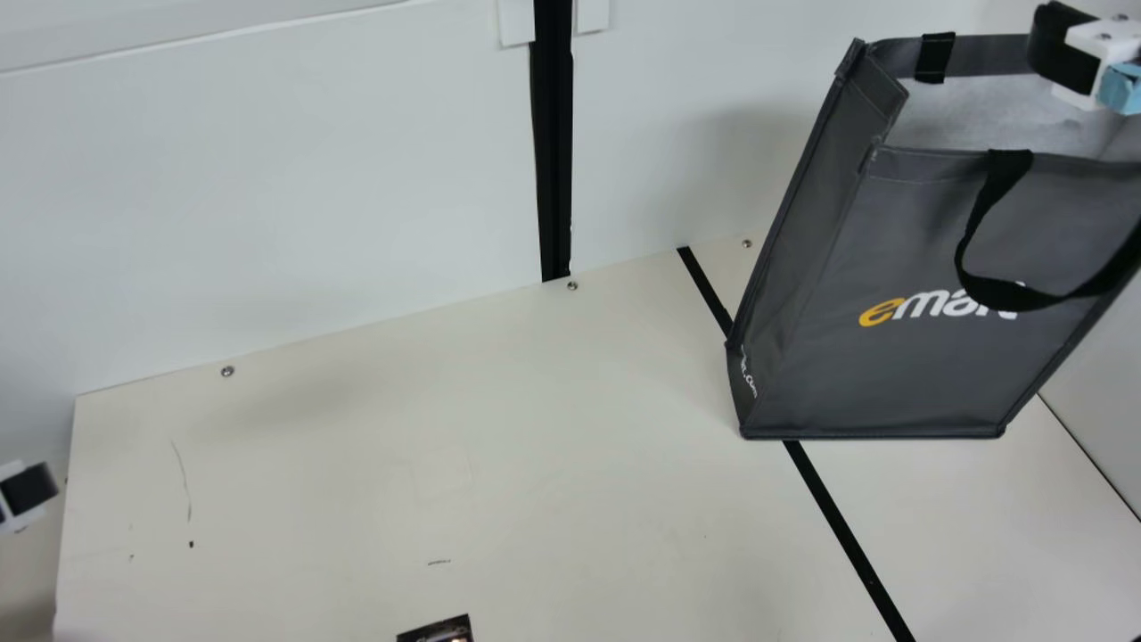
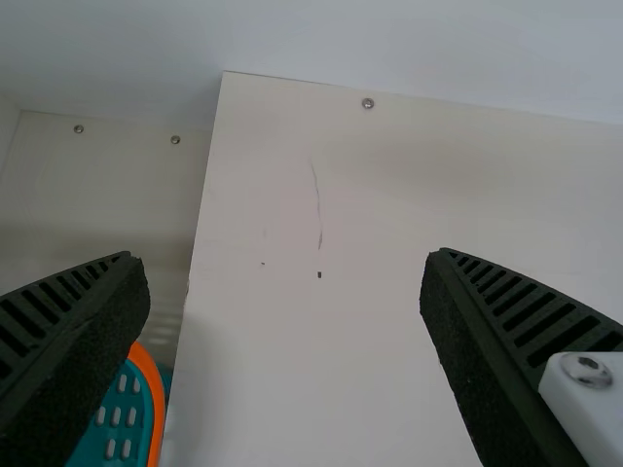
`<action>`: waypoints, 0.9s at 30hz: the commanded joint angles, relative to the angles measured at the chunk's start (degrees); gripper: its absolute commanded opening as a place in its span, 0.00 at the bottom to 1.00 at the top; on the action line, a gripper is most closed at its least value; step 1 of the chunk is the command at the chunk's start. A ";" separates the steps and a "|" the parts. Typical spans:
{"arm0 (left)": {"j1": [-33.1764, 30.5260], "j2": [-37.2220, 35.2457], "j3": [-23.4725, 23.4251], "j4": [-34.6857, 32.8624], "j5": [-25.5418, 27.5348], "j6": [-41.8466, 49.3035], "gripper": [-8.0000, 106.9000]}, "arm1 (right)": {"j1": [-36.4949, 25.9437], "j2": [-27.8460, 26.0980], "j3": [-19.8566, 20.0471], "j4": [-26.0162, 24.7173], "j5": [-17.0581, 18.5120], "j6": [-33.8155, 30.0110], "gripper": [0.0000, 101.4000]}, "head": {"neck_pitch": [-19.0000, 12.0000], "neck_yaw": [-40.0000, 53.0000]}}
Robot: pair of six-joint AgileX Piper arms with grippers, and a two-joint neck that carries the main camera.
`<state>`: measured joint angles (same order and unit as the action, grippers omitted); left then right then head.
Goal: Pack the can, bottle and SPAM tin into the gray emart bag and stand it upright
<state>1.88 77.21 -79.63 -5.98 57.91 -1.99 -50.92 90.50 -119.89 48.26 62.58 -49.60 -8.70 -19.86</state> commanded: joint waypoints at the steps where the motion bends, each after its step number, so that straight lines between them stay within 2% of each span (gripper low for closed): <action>1: 0.00 0.00 0.00 0.00 0.00 0.00 0.85 | 1.73 0.03 -0.83 -0.61 -0.11 0.68 0.94 | -1.30 -0.14; 13: 0.00 0.00 0.00 0.00 0.00 0.00 0.85 | 14.60 0.03 -3.37 -4.54 -1.14 4.37 0.94 | -1.30 -0.14; 27: 0.00 0.00 0.00 0.00 0.00 0.00 0.85 | 31.61 -0.64 -1.45 -10.88 -3.80 7.69 0.94 | -1.30 -0.14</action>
<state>1.88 77.21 -79.63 -5.98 57.91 -1.99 -21.94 90.04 -121.68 37.81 58.97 -42.06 -8.70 -19.86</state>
